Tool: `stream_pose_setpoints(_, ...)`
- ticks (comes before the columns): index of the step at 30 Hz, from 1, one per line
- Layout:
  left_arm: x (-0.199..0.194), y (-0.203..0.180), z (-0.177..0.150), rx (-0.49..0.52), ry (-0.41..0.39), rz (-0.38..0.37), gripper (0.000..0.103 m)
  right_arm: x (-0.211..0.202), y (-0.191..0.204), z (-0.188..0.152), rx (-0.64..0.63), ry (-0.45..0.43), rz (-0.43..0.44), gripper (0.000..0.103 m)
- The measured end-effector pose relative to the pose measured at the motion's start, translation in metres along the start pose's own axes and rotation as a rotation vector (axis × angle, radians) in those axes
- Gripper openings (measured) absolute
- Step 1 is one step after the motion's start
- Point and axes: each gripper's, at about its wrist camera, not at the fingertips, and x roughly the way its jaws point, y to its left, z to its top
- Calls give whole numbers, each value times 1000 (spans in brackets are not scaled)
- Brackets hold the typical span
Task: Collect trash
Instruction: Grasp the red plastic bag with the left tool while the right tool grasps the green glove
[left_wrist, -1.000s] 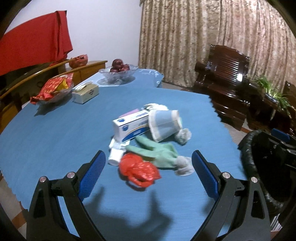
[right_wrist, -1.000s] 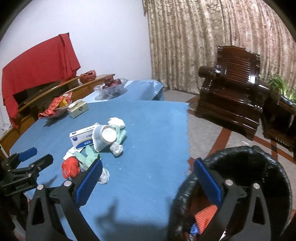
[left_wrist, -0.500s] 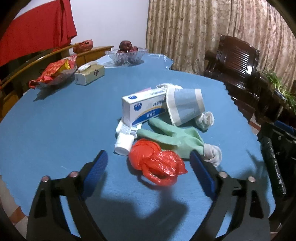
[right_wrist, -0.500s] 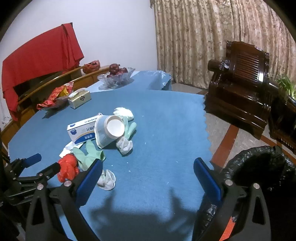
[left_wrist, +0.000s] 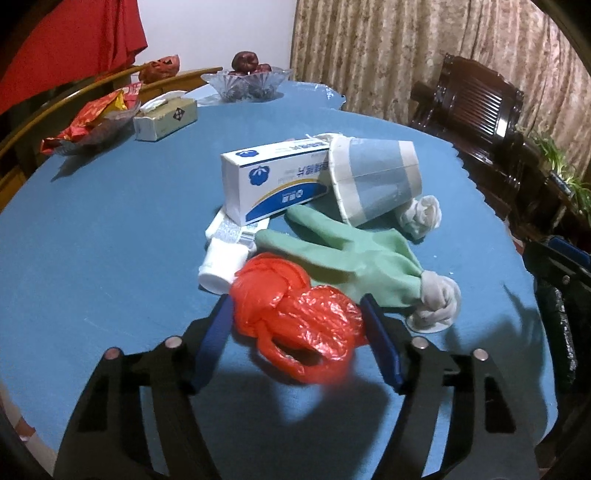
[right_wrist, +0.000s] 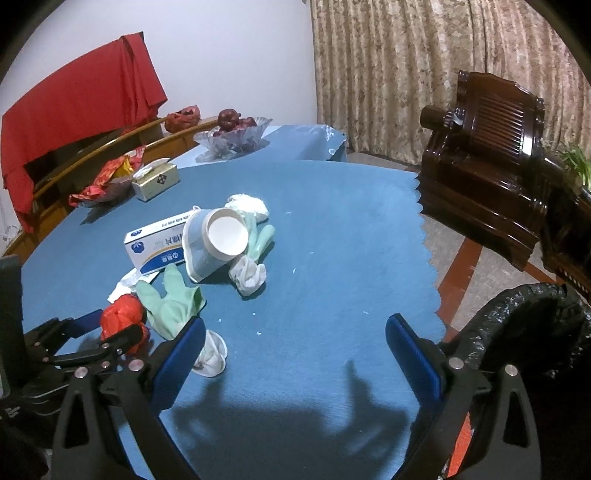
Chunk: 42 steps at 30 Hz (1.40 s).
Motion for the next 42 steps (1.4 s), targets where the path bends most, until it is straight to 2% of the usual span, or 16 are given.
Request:
stream_pose_setpoints(8,-4,7,0,1,-6,4,41,11,12,-3,-26,18,20,95)
stream_pose_setpoints(11,-7,12,-1,-16,-9,-1,35,15,21,-5,-42,23,40,95)
stream_pose_setpoints(21,-32,33,-1,-38,-44,11,29,34,50,-8,-93,52,97,93)
stream_pose_setpoints(30,-38,48,0,-45,-53,34,29,57,73,-13,-132,103,130,84)
stream_pose_setpoints(33,-39,50,0,-48,-52,37,29,66,77,-16,-140,138,139,76)
stream_pose_setpoints(36,-39,50,0,-48,-52,37,29,68,78,-18,-146,159,162,62)
stream_pose_setpoints(38,-39,50,0,-49,-52,36,29,68,81,-18,-158,170,185,48)
stream_pose_setpoints(42,-39,51,0,-50,-50,36,29,62,83,-20,-171,182,199,32)
